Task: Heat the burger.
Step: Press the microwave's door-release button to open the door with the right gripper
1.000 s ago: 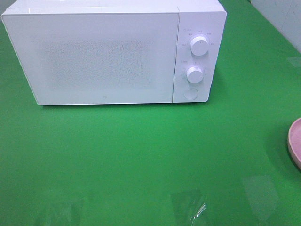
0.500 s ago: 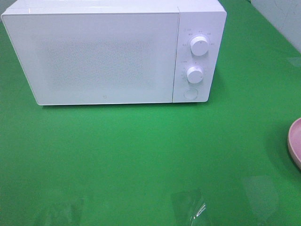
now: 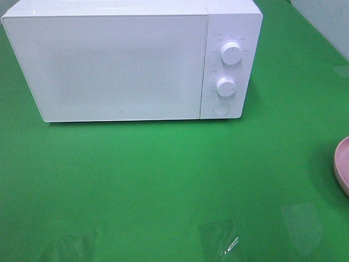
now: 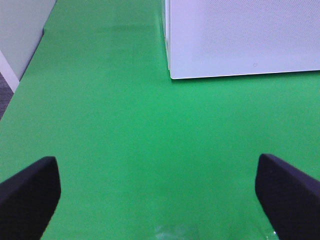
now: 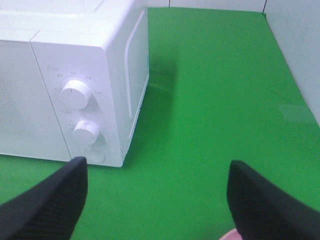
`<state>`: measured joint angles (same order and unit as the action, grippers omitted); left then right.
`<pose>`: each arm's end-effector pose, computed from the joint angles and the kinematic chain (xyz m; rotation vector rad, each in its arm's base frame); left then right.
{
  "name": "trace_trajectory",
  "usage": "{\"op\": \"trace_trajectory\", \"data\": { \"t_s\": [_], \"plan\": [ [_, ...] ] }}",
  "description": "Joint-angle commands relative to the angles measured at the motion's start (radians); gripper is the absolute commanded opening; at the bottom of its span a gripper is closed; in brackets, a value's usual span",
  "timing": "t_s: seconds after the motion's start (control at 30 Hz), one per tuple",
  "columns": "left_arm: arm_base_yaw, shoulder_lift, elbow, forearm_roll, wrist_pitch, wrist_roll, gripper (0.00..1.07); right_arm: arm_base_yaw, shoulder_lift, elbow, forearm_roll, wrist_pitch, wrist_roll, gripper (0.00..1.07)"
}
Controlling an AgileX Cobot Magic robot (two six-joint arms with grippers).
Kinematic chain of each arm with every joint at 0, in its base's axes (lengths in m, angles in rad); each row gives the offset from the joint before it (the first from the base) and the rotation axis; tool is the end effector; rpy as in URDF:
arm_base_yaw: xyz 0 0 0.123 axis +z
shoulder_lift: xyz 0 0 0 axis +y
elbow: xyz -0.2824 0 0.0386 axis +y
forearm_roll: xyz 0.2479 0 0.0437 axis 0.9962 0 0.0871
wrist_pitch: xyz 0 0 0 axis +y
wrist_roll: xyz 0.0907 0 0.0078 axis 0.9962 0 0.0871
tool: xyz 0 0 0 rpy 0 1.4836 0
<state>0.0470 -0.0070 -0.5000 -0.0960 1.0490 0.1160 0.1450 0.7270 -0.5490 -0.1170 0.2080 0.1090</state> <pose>-0.0053 -0.0078 0.2784 0.0739 2.0206 -0.0113 0.1521 0.0200 0.3119 -0.1239 1.8647 0.0738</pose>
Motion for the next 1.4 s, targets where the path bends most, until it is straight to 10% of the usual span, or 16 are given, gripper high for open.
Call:
{"op": "trace_trajectory", "data": {
  "t_s": [0.03, 0.9, 1.4],
  "plan": [
    [0.003, -0.022, 0.004, -0.009, -0.013, 0.002, 0.98, -0.003, 0.056, 0.000, -0.014, -0.123, 0.002, 0.76],
    [0.003, -0.022, 0.004, -0.009, -0.013, 0.002, 0.98, 0.020, 0.314, 0.197, 0.208, -0.730, -0.169, 0.76],
    [0.003, -0.022, 0.004, -0.009, -0.013, 0.002, 0.98, 0.367, 0.314, 0.296, 0.756, -1.002, -0.610, 0.76]
  ]
}}
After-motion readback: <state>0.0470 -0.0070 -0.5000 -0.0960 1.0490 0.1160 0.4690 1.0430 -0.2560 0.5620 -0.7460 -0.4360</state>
